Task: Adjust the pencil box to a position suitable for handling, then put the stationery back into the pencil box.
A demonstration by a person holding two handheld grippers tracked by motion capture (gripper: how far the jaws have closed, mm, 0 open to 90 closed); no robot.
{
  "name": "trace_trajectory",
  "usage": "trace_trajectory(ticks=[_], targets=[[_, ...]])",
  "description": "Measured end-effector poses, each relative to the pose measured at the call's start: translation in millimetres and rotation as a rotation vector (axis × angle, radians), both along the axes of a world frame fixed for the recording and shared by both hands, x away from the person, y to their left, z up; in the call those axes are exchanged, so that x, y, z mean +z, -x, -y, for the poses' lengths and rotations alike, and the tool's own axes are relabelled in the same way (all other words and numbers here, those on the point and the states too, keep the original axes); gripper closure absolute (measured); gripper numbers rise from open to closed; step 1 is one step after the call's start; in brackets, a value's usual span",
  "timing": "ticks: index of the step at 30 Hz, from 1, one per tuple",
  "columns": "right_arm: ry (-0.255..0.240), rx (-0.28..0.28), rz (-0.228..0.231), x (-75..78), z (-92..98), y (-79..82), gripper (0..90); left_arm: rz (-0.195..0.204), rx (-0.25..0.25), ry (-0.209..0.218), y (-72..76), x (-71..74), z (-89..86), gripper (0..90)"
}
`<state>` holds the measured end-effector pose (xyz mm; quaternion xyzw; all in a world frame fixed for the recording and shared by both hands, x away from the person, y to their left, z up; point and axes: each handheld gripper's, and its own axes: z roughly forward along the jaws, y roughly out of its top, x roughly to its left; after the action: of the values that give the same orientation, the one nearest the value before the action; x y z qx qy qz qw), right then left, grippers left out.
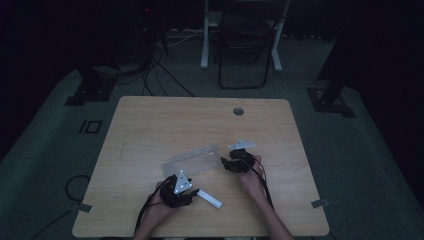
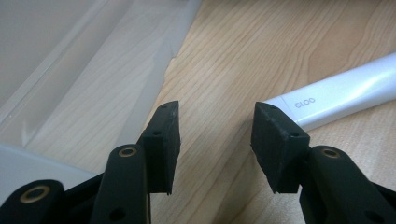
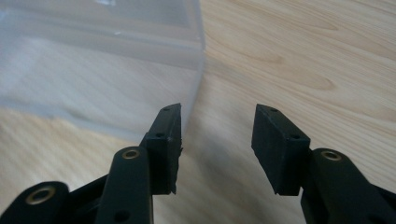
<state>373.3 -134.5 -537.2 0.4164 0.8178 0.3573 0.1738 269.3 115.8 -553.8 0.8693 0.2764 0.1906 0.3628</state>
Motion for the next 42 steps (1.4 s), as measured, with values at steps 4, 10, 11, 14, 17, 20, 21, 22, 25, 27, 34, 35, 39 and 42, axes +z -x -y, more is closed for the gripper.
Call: trace_trajectory(ticks=[4,10,11,14,17,20,21,22,25,27,34,35,39,42], targets=[[0.012,-0.004,0.006,1.9,14.5,8.9,50.4,0.003,0.001,-0.001,0.4,0.5,-0.5,50.8],[0.014,-0.038,0.011,1.4,41.1,19.8,48.6,0.004,0.01,-0.008,0.5,0.5,-1.0,50.0],[0.014,-0.038,0.011,1.4,41.1,19.8,48.6,0.004,0.01,-0.008,0.5,0.5,-1.0,49.9],[0.017,-0.067,0.007,-1.8,60.5,27.5,48.1,0.007,0.014,-0.005,1.2,1.6,-1.6,49.8],[0.019,-0.084,0.003,-4.3,71.1,32.6,47.9,0.01,0.015,0.001,1.7,2.6,-2.4,49.7],[0.023,-0.111,-0.002,-8.7,86.9,41.1,47.8,0.012,0.018,0.002,2.5,3.5,-4.4,49.6],[0.024,-0.121,-0.008,-10.3,91.7,43.8,47.7,0.011,0.02,0.006,3.0,3.9,-5.0,49.6],[0.026,-0.138,-0.015,-13.1,100.4,48.7,47.5,0.012,0.019,0.008,3.5,4.5,-5.8,49.2],[0.027,-0.152,-0.019,-15.1,107.7,53.0,47.3,0.019,0.019,0.021,4.7,6.7,-7.1,48.2],[0.028,-0.165,-0.02,-16.4,114.0,56.3,47.1,0.022,0.011,0.041,6.1,9.3,-7.2,47.1],[0.001,-0.215,-0.027,-22.4,131.5,61.2,46.8,0.032,-0.046,0.056,9.8,13.2,2.6,43.2],[0.001,-0.219,-0.025,-22.3,133.0,60.6,46.9,0.024,-0.06,0.064,9.7,13.3,4.9,42.9],[-0.007,-0.235,-0.025,-22.6,136.6,59.1,46.9,0.015,-0.088,0.073,9.4,13.6,9.4,42.0],[-0.003,-0.232,-0.017,-23.4,136.7,59.2,46.8,-0.002,-0.164,0.068,10.2,12.8,21.6,38.8]])
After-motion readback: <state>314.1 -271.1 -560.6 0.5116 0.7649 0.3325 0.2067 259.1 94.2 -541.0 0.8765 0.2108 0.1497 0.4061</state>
